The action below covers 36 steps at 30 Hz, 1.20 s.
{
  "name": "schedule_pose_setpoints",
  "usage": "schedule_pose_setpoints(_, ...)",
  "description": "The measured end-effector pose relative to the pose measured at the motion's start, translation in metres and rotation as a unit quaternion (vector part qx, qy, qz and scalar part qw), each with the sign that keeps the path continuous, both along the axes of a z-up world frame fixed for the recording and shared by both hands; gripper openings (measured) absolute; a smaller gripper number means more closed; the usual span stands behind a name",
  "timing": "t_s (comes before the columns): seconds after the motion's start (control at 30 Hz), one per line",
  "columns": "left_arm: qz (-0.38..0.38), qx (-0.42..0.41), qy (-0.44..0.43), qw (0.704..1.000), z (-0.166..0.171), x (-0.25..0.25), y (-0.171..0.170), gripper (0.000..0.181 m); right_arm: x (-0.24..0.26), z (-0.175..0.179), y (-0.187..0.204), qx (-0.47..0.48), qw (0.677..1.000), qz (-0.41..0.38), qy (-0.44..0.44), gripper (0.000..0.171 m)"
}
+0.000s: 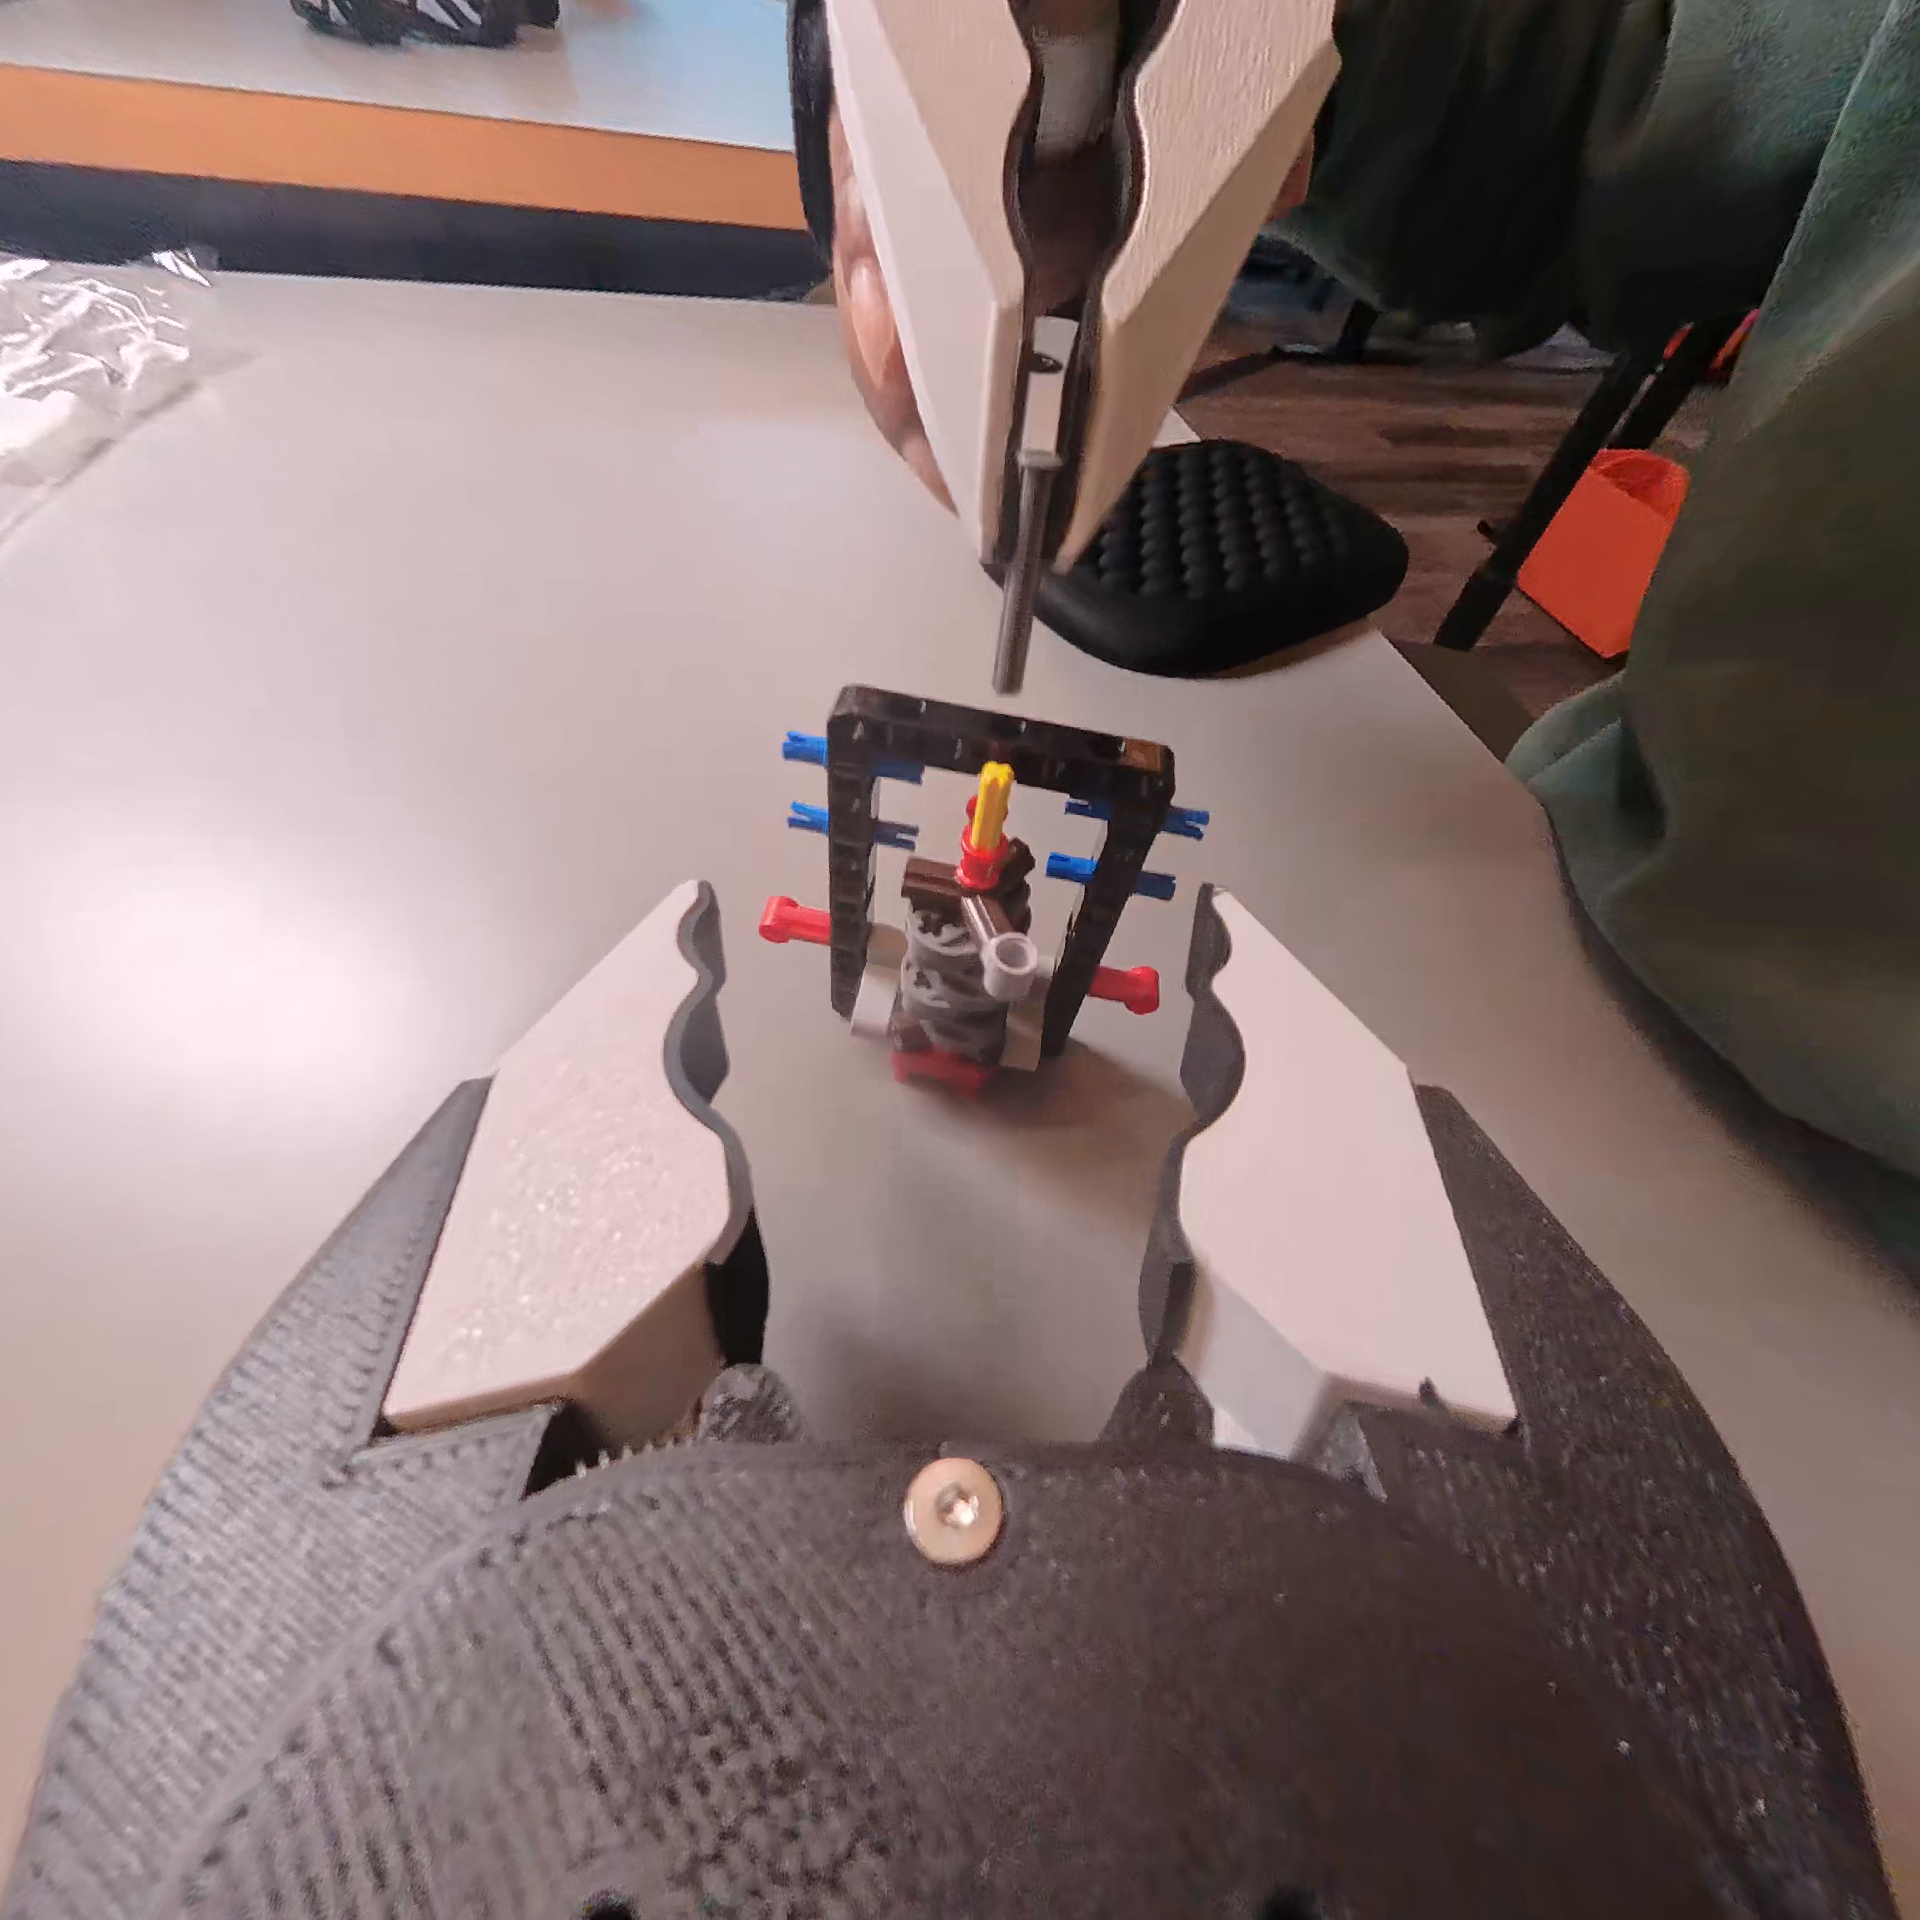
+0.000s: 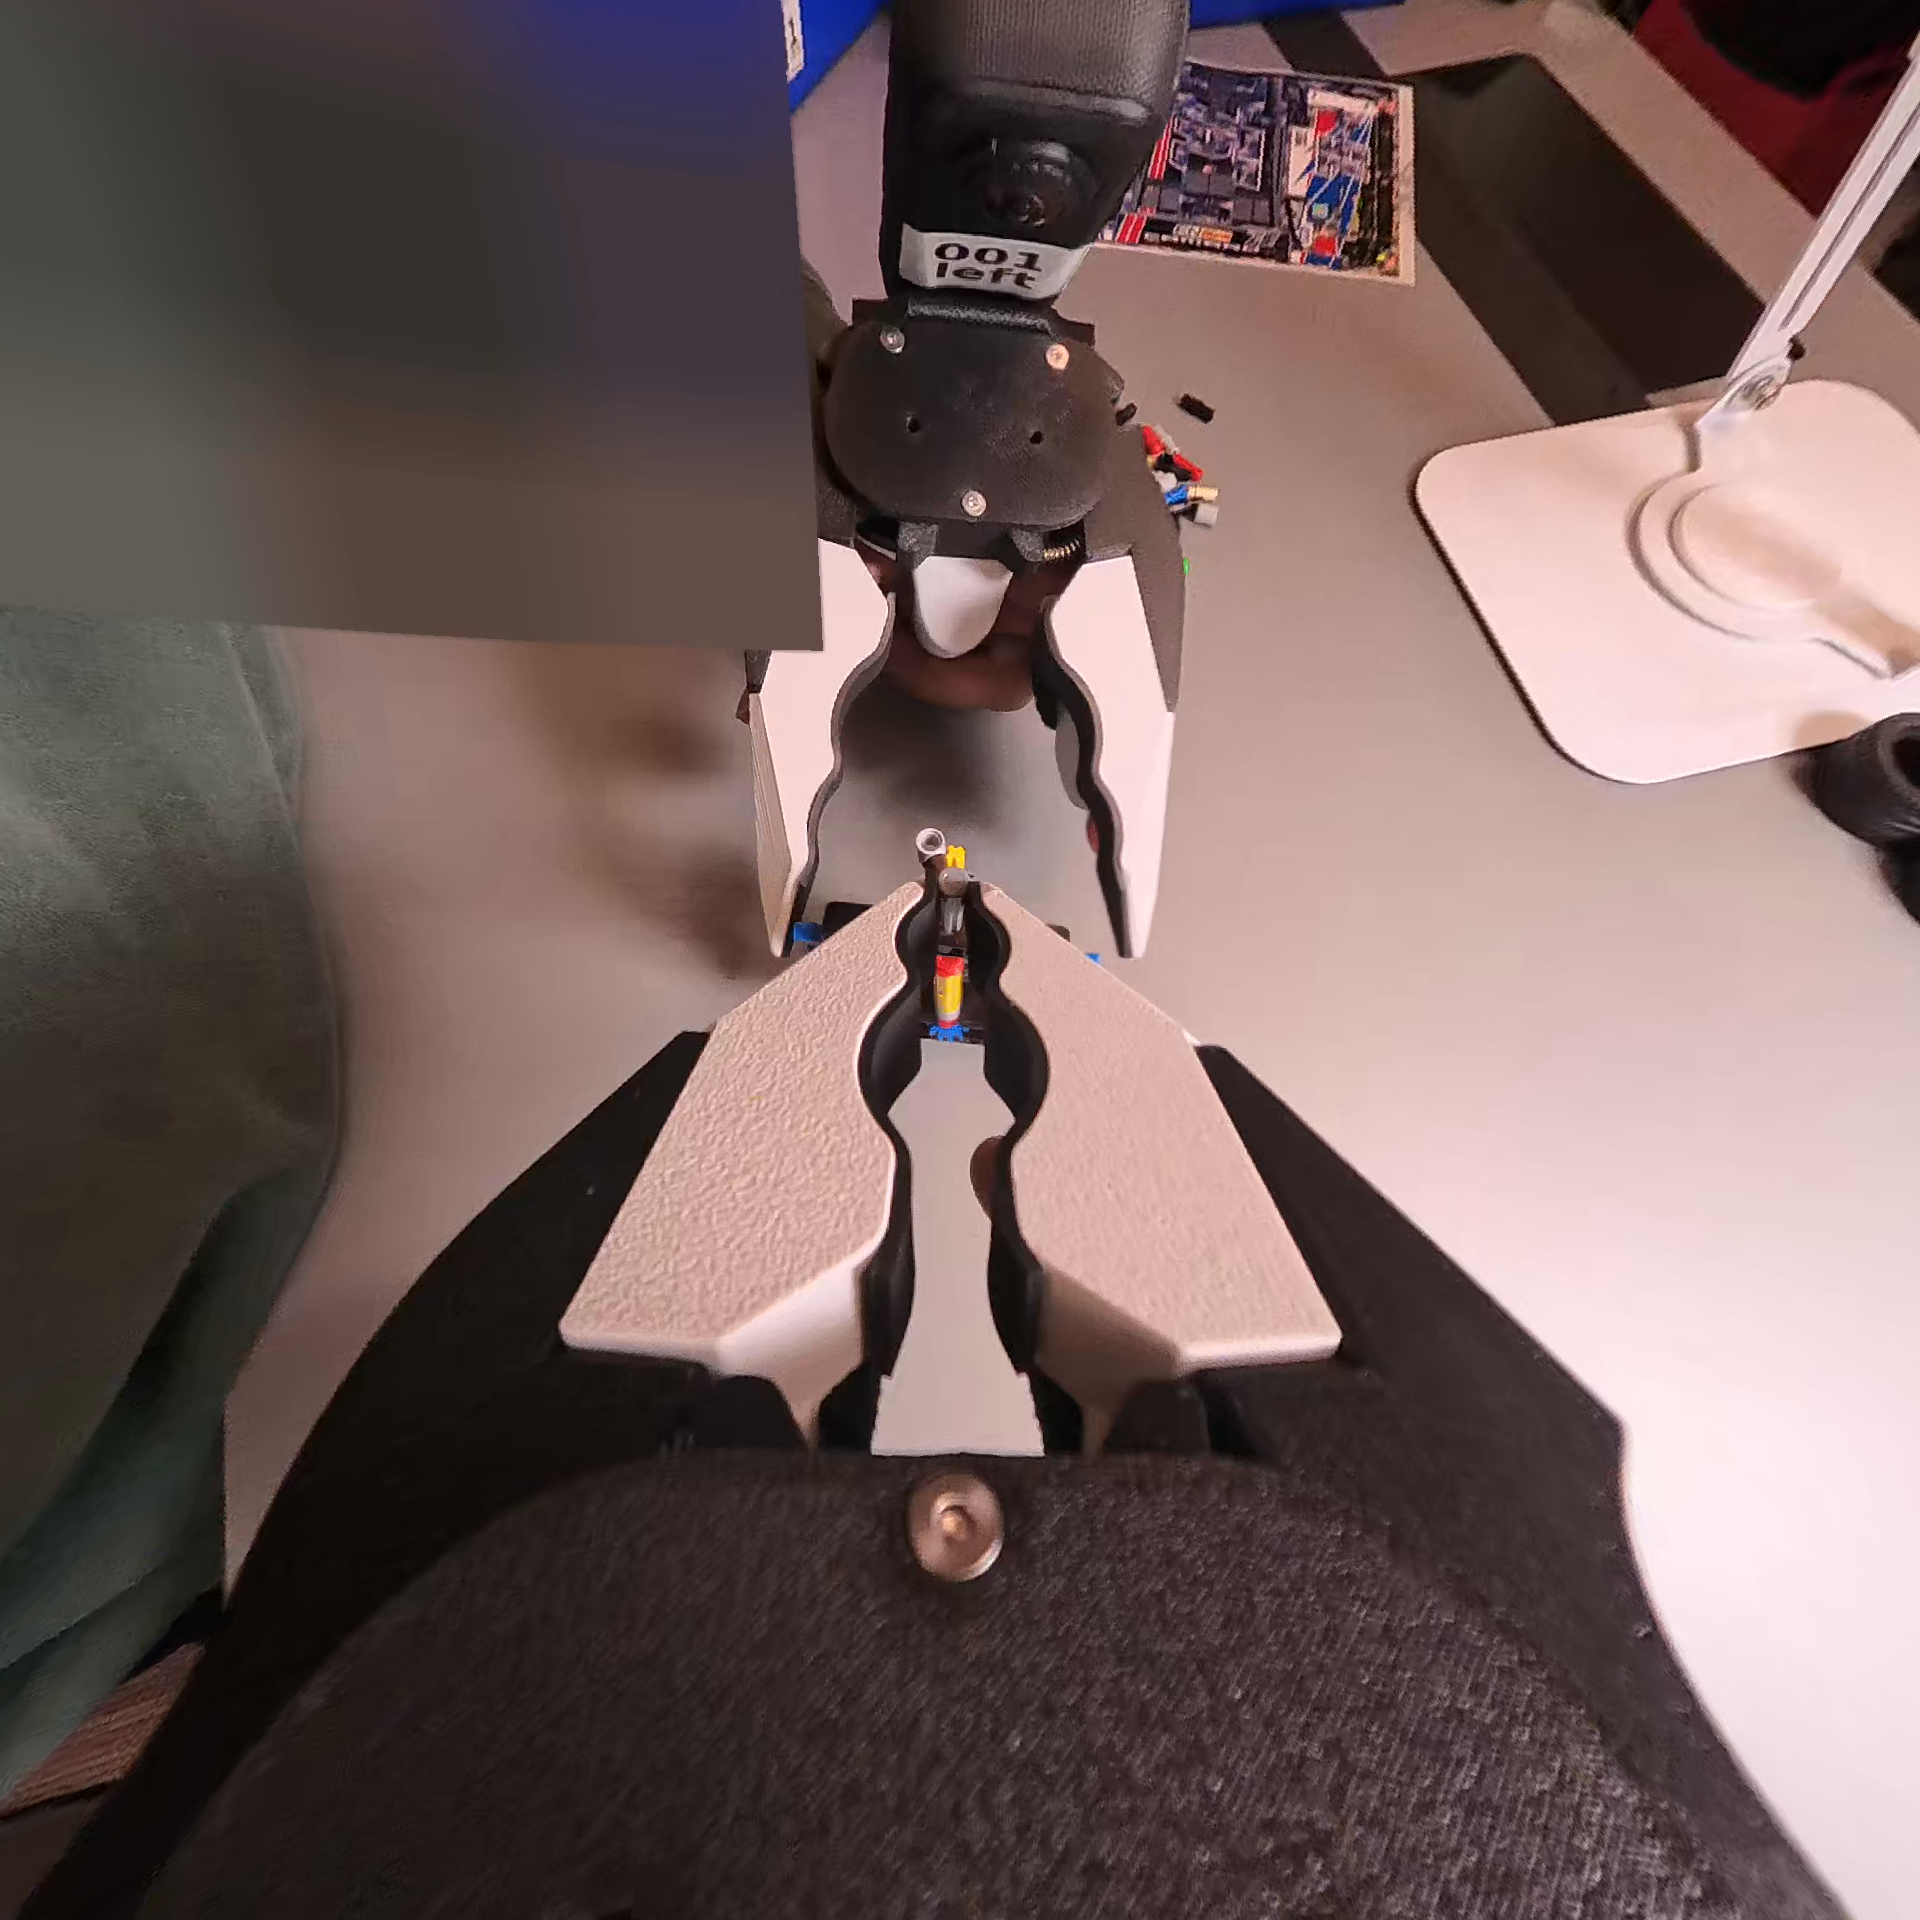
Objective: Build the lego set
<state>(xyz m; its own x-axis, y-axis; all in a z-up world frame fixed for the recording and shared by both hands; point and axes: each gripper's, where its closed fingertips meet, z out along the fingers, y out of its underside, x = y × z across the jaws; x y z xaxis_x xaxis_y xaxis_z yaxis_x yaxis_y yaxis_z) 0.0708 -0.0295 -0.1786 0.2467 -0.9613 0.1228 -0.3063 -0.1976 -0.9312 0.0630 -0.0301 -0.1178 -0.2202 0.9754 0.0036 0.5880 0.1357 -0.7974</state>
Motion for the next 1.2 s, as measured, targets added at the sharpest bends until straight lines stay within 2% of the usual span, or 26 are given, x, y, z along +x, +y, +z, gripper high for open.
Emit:
schedule_pose_setpoints(0.17, -0.01, 0.001, 0.002, 1.0, -0.001, 0.009, 0.0, 0.096, -0.001, -0.003, -0.001, -0.009, 1.0, -0.006, -0.011, 0.002)
schedule_pose_setpoints(0.63, -0.007, 0.01, 0.007, 1.0, -0.002, 0.012, -0.001, 0.077, -0.003, -0.011, 0.0, -0.008, 0.999, -0.002, -0.032, 0.002)
schedule_pose_setpoints(1.2, -0.006, 0.011, 0.007, 1.0, -0.002, 0.012, -0.001, 0.077, -0.004, -0.02, -0.002, -0.017, 0.999, 0.001, -0.036, 0.002)
